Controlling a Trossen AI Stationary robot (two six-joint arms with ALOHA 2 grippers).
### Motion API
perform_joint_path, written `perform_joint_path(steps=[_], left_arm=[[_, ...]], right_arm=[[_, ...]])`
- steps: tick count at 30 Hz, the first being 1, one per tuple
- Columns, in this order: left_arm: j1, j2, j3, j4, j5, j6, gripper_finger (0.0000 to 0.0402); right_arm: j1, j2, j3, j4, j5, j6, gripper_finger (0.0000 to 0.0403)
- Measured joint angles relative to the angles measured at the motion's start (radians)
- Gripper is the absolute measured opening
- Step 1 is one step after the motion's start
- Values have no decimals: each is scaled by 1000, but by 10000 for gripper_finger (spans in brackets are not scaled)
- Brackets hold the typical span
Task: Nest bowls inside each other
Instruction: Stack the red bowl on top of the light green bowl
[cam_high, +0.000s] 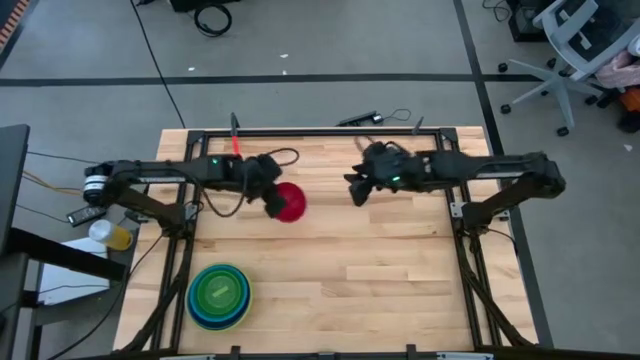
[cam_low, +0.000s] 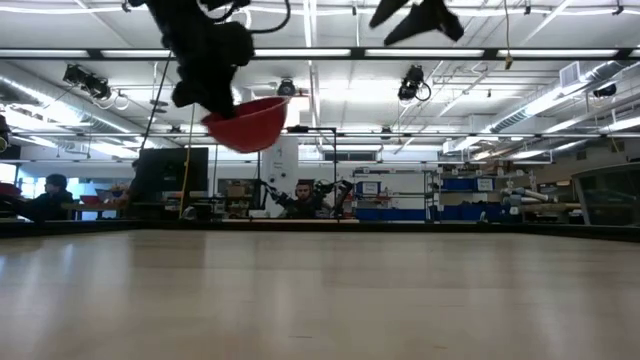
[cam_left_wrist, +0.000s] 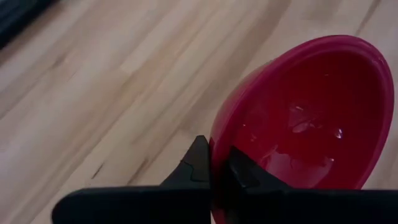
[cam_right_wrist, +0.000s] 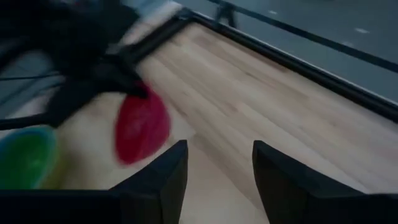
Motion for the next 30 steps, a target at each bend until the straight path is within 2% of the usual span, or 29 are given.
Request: perform_joint_path(steps=[2, 7, 11, 14, 18, 24, 30], left_arm=[[15, -33, 0, -88, 74, 42, 6], [11, -136, 0, -292, 372, 108, 6], [-78, -181, 0, -451, 493, 87, 6], [-191, -190, -1, -532, 521, 43, 6], [-362, -190, -34, -509, 521, -56, 6], [-556, -189, -151, -387, 520, -251, 6], [-676, -189, -237, -258, 482, -447, 8]], right_arm=[[-12, -48, 0, -3, -32, -25, 184], [-49, -131, 0, -45, -31, -52, 181], [-68, -156, 0, -122, -29, -47, 180], [-69, -155, 0, -171, -9, -19, 180], [-55, -147, -8, -184, -10, 8, 180], [-28, -140, -34, -181, -10, 39, 180], [-24, -136, -42, -168, -11, 46, 180]])
